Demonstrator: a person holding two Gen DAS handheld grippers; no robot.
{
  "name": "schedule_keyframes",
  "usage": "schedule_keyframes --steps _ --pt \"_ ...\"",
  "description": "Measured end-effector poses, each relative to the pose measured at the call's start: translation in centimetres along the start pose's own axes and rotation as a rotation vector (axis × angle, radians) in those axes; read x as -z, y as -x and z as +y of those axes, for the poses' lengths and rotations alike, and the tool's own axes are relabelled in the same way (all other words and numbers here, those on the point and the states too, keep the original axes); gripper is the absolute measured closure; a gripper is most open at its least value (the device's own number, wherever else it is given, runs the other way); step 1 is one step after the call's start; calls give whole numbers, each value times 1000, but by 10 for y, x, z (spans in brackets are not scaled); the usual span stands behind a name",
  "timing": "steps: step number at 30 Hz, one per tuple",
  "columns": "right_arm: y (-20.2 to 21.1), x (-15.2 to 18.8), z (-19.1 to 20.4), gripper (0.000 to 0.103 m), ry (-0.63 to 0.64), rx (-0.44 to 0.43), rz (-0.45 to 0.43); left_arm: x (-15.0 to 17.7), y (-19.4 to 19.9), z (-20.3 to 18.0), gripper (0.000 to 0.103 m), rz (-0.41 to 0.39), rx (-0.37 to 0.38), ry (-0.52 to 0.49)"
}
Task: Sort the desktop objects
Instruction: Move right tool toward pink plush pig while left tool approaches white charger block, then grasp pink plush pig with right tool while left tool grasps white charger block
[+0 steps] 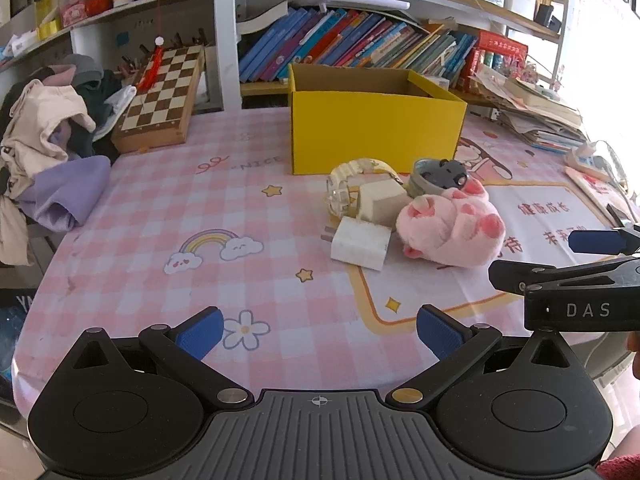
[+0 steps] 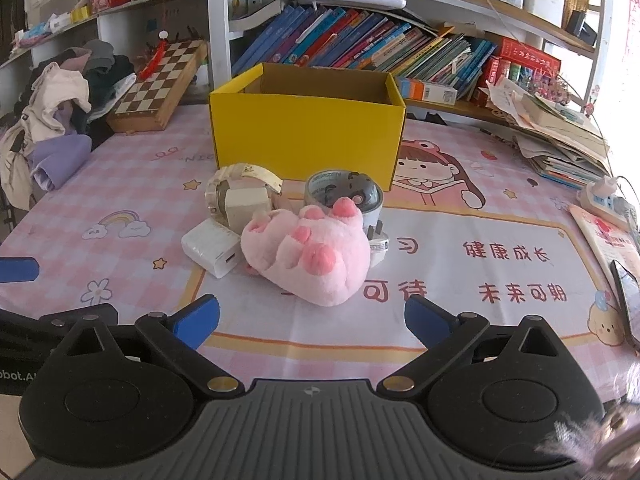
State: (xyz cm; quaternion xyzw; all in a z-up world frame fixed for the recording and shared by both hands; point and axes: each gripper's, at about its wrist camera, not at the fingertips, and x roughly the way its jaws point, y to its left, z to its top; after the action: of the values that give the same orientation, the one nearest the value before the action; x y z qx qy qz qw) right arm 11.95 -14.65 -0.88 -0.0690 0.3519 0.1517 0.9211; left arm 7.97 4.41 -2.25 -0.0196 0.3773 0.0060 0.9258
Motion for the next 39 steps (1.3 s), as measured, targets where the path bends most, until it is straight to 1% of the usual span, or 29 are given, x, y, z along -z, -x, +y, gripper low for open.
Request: schedule_keyframes --steps 3,5,7,10,16,25,29,32,36,38,39 --pt "-7 -4 -2 2 8 -8 7 -4 -7 0 0 6 -1 8" --pt "-12 -7 -3 4 14 -13 12 -6 -13 0 0 13 -1 12" --pt "-16 -10 -4 10 20 -18 17 -8 -19 -1 0 19 3 15" --pt "-23 -14 -6 15 28 -29 25 -11 -25 -2 0 22 9 21" --pt "-38 -20 -12 21 35 -49 48 -17 -40 -5 1 34 25 26" --pt "-66 -31 -19 19 36 -72 94 -26 -58 -13 1 59 19 5" --pt "-80 -38 -22 18 19 -98 119 -30 -67 -15 1 79 2 -13" --pt "-90 -41 -23 18 20 -114 141 -32 -75 -16 4 96 -23 -26" --pt "-97 -44 -23 21 35 -125 146 -36 -85 -18 8 109 -37 -47" --pt "-98 -45 -25 23 42 -135 144 -37 -90 -21 10 113 -33 -64" --pt "-99 -46 -26 26 45 -141 143 -37 -92 -23 11 114 -30 -72"
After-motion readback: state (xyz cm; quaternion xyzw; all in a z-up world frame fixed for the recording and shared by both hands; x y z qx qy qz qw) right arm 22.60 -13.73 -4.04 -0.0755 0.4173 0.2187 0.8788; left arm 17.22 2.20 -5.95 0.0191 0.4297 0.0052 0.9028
